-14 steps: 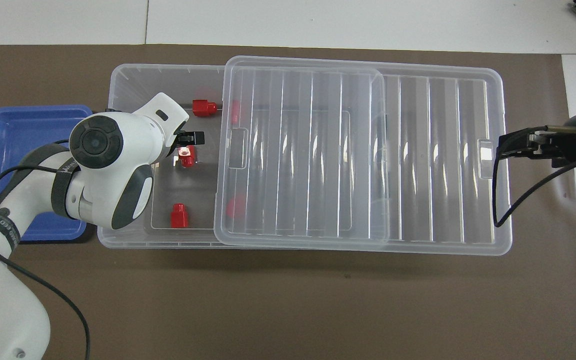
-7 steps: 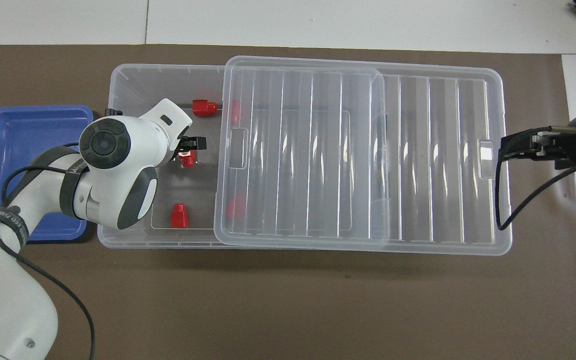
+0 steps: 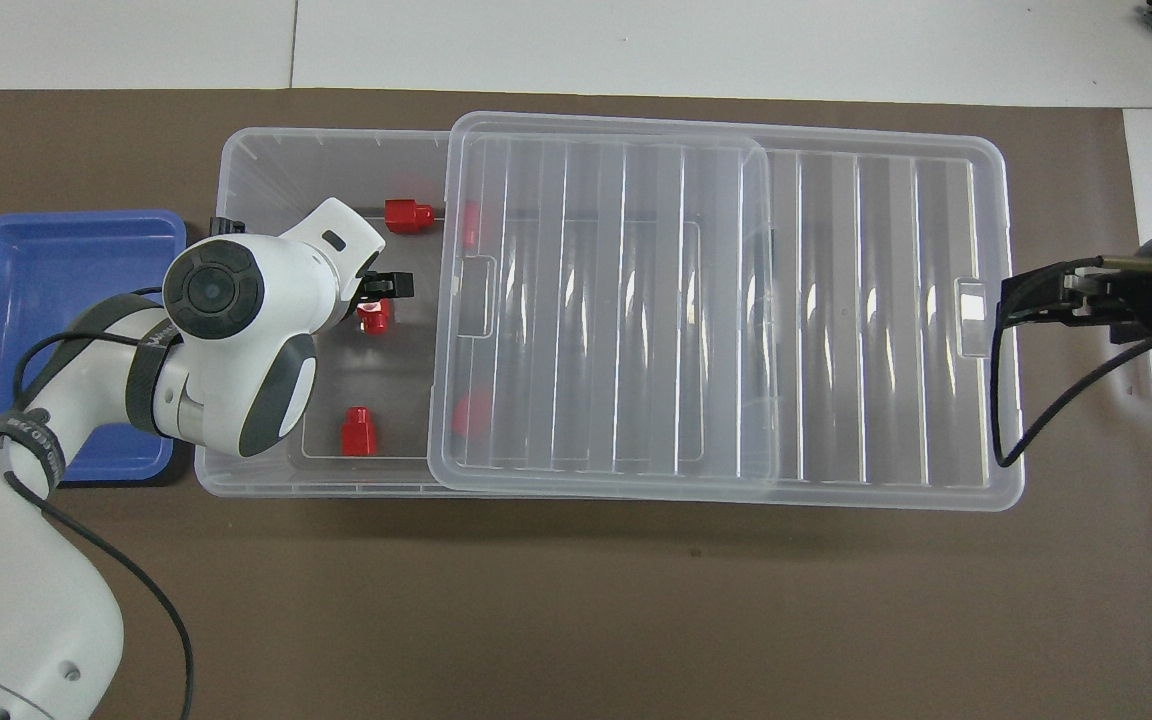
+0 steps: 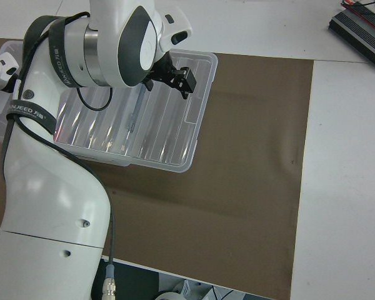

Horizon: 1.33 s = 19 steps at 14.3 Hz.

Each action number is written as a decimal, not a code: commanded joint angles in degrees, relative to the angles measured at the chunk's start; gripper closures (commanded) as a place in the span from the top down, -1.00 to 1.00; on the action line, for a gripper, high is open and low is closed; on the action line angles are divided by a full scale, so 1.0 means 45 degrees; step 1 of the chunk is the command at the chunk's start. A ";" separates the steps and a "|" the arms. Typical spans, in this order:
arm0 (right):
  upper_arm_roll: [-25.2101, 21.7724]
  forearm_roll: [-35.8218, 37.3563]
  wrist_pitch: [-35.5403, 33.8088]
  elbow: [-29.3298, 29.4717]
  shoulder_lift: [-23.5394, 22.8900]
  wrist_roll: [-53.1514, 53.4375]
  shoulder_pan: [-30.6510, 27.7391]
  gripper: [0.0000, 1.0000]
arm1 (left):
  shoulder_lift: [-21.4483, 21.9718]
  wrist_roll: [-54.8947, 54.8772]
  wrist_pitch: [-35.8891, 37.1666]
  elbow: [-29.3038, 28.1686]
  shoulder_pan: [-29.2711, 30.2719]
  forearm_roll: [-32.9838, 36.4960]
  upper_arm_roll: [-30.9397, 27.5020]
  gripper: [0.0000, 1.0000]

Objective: Place red block in blue tray from box
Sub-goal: 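Lower the left gripper and grasp the red block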

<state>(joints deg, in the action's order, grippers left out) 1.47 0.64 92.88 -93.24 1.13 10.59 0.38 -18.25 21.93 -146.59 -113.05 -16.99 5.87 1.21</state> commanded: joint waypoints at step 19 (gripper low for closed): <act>0.0258 0.0189 -0.1011 0.0446 0.0217 0.0048 -0.0045 1.00 | -0.0633 0.0244 -0.1194 -0.0171 0.0026 0.0278 -0.0014 0.51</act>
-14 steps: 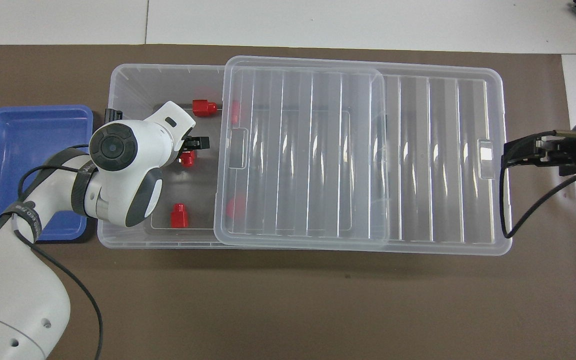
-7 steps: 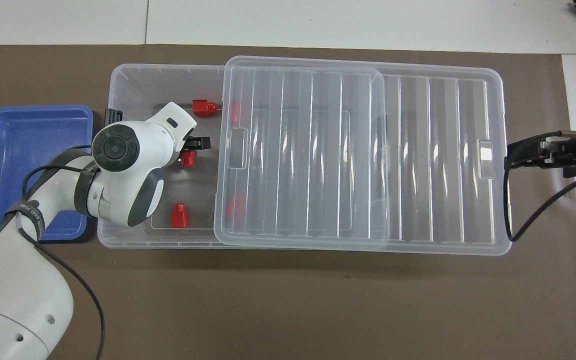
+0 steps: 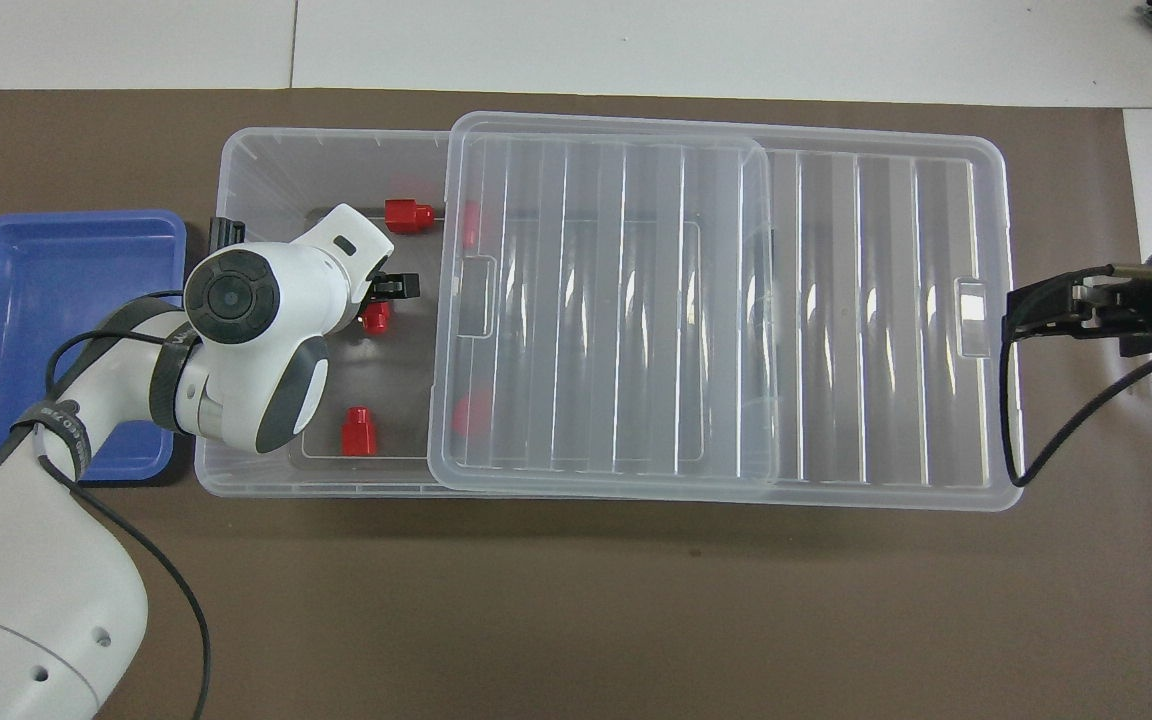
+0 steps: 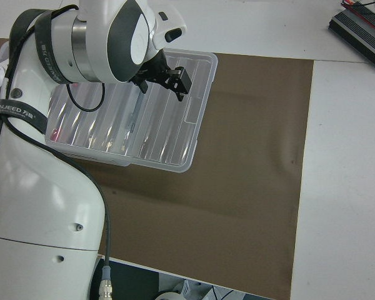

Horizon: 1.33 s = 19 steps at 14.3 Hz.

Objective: Place red block in blue tray from box
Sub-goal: 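Lower the left gripper and grasp the red block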

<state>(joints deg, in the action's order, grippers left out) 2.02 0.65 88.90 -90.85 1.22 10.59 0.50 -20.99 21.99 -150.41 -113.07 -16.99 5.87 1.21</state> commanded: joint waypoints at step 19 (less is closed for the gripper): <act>0.0196 0.0187 -0.0087 -0.0123 0.0198 0.0048 -0.0073 1.00 | -0.0023 0.0152 -0.0248 -0.0147 0.0045 0.0277 -0.0034 -0.50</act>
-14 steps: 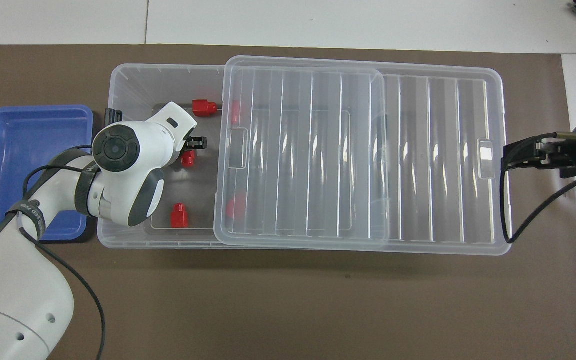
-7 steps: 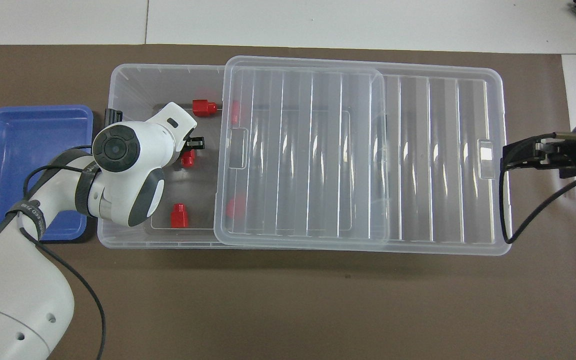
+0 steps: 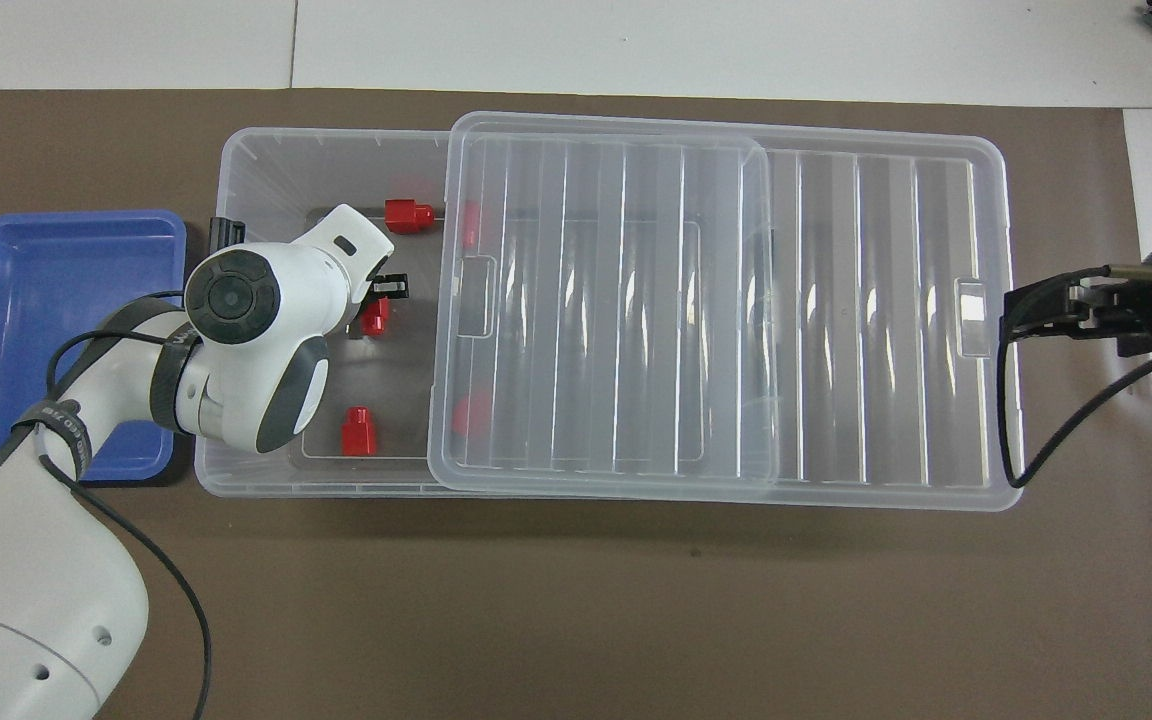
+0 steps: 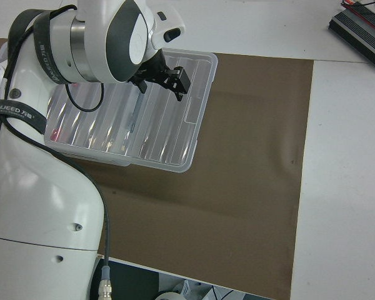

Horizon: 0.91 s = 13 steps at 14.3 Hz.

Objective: Place red block in blue tray from box
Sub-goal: 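Lower the left gripper and grasp the red block, then lift the red block and carry it over the blue tray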

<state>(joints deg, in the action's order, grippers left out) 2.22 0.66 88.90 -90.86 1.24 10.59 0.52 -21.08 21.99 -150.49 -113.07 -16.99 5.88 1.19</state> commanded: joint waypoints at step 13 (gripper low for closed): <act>0.0151 0.0186 -0.0028 -0.0200 0.0213 0.0048 -0.0097 1.00 | 0.0678 0.0151 0.3767 0.1511 -0.0131 0.0276 -0.0030 -0.55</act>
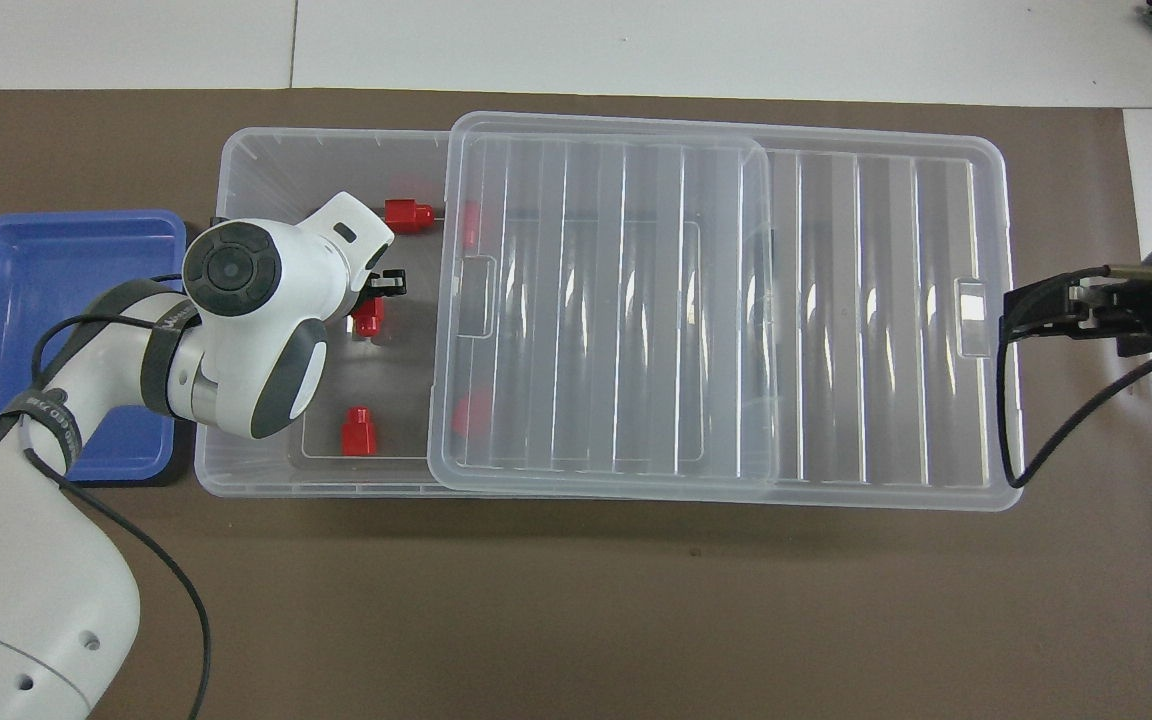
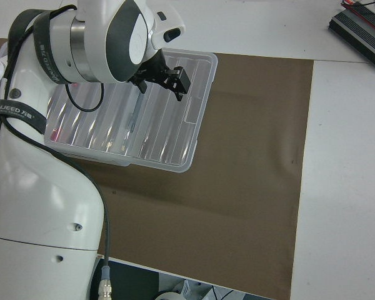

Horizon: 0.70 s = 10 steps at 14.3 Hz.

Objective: Place red block in blue tray from box
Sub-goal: 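Lift the red block and carry it over the blue tray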

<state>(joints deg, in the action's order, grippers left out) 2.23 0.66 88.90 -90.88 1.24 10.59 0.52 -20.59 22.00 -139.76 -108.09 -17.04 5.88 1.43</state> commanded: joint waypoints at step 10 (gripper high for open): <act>0.0129 0.0011 -0.0009 -0.0195 0.0213 0.0048 -0.0214 1.00 | 0.1802 0.0268 0.8651 0.4311 -0.0159 0.0119 0.0015 -0.55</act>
<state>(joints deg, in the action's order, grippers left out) 2.23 0.65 88.90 -90.88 1.24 10.59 0.35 -12.40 22.10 -105.15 -91.57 -17.13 5.89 1.73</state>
